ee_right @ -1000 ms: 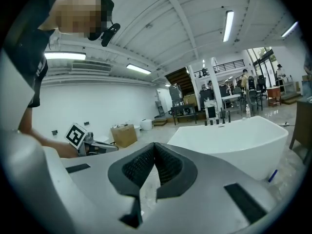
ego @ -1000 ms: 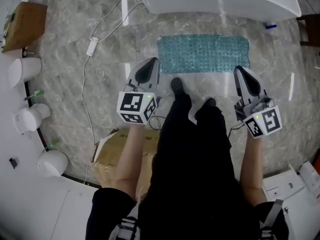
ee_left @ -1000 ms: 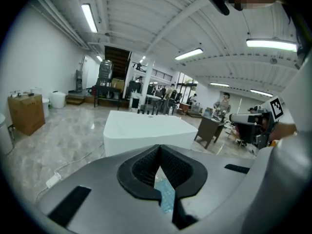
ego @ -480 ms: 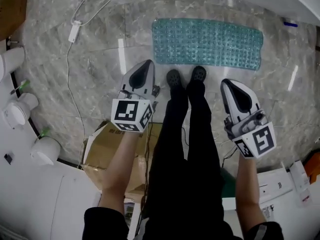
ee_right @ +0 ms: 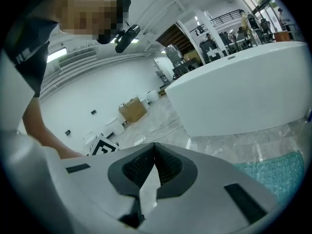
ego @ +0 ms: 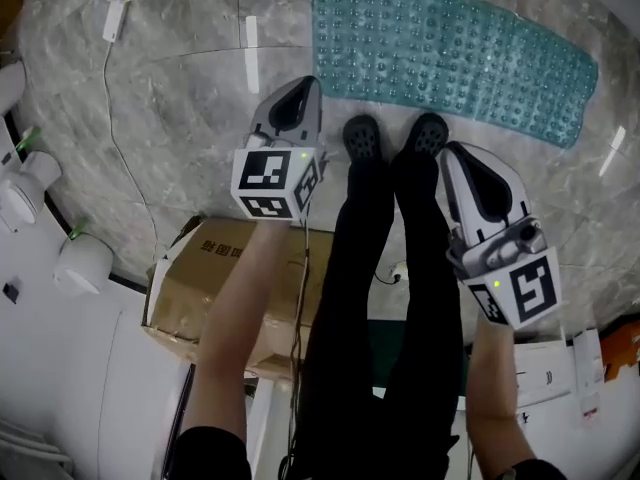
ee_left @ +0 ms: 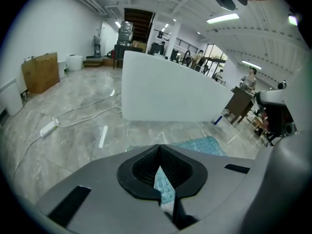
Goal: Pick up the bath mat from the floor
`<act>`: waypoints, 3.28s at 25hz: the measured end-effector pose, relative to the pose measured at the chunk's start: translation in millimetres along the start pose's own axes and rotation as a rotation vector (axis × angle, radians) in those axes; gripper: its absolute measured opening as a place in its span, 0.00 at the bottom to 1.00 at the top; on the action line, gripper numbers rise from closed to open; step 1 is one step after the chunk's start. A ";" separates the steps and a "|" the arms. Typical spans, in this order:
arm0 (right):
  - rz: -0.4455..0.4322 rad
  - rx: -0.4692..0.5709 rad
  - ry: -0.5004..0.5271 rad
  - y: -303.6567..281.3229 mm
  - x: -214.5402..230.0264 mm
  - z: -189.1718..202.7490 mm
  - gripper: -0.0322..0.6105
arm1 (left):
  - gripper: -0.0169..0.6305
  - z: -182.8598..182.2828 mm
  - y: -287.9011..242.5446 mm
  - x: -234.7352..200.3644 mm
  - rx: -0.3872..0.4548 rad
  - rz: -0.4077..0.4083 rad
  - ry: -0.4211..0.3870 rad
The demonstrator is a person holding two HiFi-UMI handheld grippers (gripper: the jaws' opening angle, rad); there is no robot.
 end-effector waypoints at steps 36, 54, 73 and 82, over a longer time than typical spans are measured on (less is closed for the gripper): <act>-0.110 -0.067 -0.196 -172.9 96.1 161.9 0.07 | 0.57 182.5 -358.6 -152.4 -0.296 -0.139 0.188; -0.117 -0.045 -0.182 -172.3 99.1 150.4 0.07 | 0.27 171.7 -359.9 -122.3 -0.367 -0.157 0.052; -0.007 -0.077 -0.108 -62.7 57.4 113.1 0.07 | 0.10 113.9 -236.8 -10.3 -0.402 0.050 -0.019; 0.050 -0.015 -0.053 56.9 32.1 -3.3 0.07 | 0.09 37.1 -126.8 95.6 -0.465 0.162 -0.074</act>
Point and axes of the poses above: the fingertips, and each gripper's own axes: y backward along the fingers, x to its right, z out of its underside, the point moved 5 cm from there along y, backward along the fingers, and after that the axes turned 12 degrees about -x, right-handed, at the moved point
